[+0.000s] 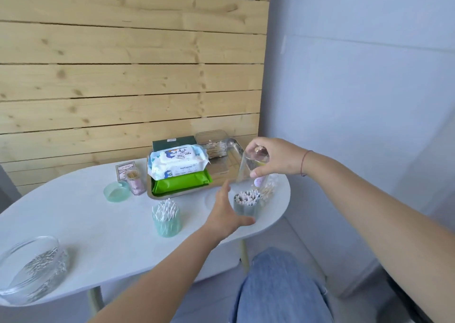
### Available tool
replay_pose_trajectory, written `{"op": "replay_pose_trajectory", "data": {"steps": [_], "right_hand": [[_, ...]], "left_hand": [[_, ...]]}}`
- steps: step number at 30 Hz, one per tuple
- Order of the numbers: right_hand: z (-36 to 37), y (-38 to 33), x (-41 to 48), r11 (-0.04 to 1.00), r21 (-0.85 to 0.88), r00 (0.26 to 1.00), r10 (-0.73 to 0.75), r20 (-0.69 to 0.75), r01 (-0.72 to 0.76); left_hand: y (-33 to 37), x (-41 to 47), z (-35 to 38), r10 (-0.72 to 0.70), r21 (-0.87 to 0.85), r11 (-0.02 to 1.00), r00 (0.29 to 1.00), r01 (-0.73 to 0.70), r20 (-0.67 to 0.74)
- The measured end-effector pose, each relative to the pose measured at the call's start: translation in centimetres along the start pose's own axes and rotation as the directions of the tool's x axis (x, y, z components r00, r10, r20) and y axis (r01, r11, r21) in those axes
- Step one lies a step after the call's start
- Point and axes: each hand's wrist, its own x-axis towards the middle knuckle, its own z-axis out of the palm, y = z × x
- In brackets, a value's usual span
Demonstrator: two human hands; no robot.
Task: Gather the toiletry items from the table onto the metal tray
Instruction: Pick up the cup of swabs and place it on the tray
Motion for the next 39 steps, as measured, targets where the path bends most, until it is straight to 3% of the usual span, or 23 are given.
{"op": "replay_pose_trajectory", "data": {"steps": [4,9,13,20,29,34,39], "right_hand": [[0.8,1.3,0.1,1.0,0.006,1.0,-0.001,0.024,0.001],[1.8,2.2,-0.1,0.999,-0.035,0.999,-0.023,0.04,0.024],[2.8,2.3,-0.7,0.997,-0.049,0.997,-0.065,0.043,0.067],[4.3,1.7,-0.7,0.951,-0.285,0.991,-0.132,-0.011,0.124],[5.4,2.9,1.2,0.972,-0.233,0.995,-0.004,0.102,0.028],[7.5,3.8,1.4,0.967,-0.254,0.992,0.004,0.129,0.03],[9.1,4.8,1.1,0.978,-0.209,0.993,0.045,0.112,-0.021]], "left_hand": [[-1.1,0.5,2.1,-0.037,-0.052,0.998,0.999,0.035,-0.033],[-1.3,1.4,3.5,0.027,-0.012,0.999,0.979,-0.03,-0.2],[-1.1,1.8,3.3,0.076,0.03,0.997,0.968,-0.071,-0.239],[-1.3,2.2,3.0,0.048,-0.012,0.999,0.976,-0.052,-0.215],[-2.1,2.1,3.3,0.062,-0.06,0.996,0.987,-0.072,-0.147],[-2.3,1.4,3.4,0.085,-0.069,0.993,0.98,-0.099,-0.178],[-2.2,1.3,2.7,0.1,0.02,0.995,0.983,-0.098,-0.154]]}}
